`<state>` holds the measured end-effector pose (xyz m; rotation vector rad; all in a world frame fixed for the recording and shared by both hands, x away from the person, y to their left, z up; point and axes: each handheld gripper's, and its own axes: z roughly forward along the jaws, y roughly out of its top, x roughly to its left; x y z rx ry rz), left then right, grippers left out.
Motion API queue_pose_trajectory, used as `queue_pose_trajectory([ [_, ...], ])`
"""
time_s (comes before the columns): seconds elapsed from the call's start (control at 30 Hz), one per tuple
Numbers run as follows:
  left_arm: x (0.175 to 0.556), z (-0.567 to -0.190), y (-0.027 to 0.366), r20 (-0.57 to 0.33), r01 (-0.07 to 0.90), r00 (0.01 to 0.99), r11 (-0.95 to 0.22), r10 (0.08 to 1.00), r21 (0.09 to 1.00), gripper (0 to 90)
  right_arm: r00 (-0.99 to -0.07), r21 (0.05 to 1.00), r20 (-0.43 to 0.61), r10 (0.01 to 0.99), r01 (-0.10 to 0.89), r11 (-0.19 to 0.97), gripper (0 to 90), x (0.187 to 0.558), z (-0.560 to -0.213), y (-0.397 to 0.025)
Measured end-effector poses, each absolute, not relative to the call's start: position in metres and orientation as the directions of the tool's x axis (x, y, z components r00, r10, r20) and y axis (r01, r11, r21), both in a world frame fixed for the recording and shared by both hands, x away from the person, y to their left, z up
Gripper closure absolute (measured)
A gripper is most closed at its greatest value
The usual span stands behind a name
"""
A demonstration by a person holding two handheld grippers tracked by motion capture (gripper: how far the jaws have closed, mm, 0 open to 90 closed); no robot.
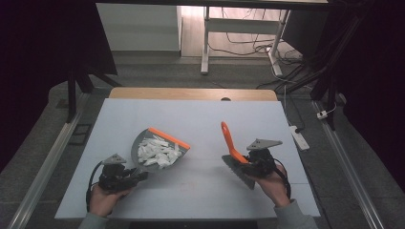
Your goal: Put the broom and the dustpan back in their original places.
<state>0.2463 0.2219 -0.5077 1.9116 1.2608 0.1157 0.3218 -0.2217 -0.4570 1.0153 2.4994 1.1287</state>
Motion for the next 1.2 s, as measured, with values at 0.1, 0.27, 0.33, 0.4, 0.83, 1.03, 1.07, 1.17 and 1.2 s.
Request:
queue_pose_trajectory([
  [0.1, 0.245, -0.508, 0.224, -0.347, 0.726, 0.480, -0.143, 0.806, 0.673, 61.5, -0.735, 0.727, 0.087, 0.672, 0.508, 0.461, 70.5, 0.321, -0.457, -0.225],
  [0.27, 0.243, -0.510, 0.227, -0.359, 0.734, 0.451, -0.111, 0.817, 0.670, 61.5, -0.732, 0.728, 0.096, 0.675, 0.514, 0.454, 70.5, 0.319, -0.456, -0.227],
  [0.33, 0.243, -0.511, 0.228, -0.364, 0.737, 0.440, -0.098, 0.821, 0.669, 61.5, -0.731, 0.726, 0.100, 0.675, 0.518, 0.453, 70.5, 0.319, -0.457, -0.227],
  [0.4, 0.241, -0.512, 0.229, -0.366, 0.738, 0.425, -0.083, 0.828, 0.669, 61.5, -0.731, 0.722, 0.107, 0.673, 0.523, 0.453, 70.5, 0.319, -0.459, -0.226],
  [0.83, 0.237, -0.519, 0.232, -0.366, 0.743, 0.304, 0.022, 0.880, 0.669, 61.5, -0.726, 0.716, 0.143, 0.672, 0.545, 0.437, 70.5, 0.318, -0.469, -0.219],
  [1.03, 0.238, -0.523, 0.235, -0.372, 0.745, 0.257, 0.062, 0.892, 0.664, 61.5, -0.718, 0.722, 0.150, 0.679, 0.549, 0.421, 70.4, 0.316, -0.468, -0.219],
  [1.07, 0.239, -0.524, 0.235, -0.371, 0.747, 0.251, 0.065, 0.894, 0.661, 61.5, -0.719, 0.721, 0.153, 0.678, 0.550, 0.421, 70.5, 0.316, -0.468, -0.219],
  [1.17, 0.241, -0.526, 0.237, -0.378, 0.753, 0.229, 0.083, 0.897, 0.652, 61.5, -0.719, 0.718, 0.160, 0.676, 0.555, 0.421, 70.5, 0.316, -0.468, -0.219],
  [1.2, 0.242, -0.527, 0.237, -0.381, 0.755, 0.220, 0.090, 0.898, 0.649, 61.5, -0.720, 0.716, 0.161, 0.675, 0.556, 0.422, 70.5, 0.316, -0.469, -0.218],
])
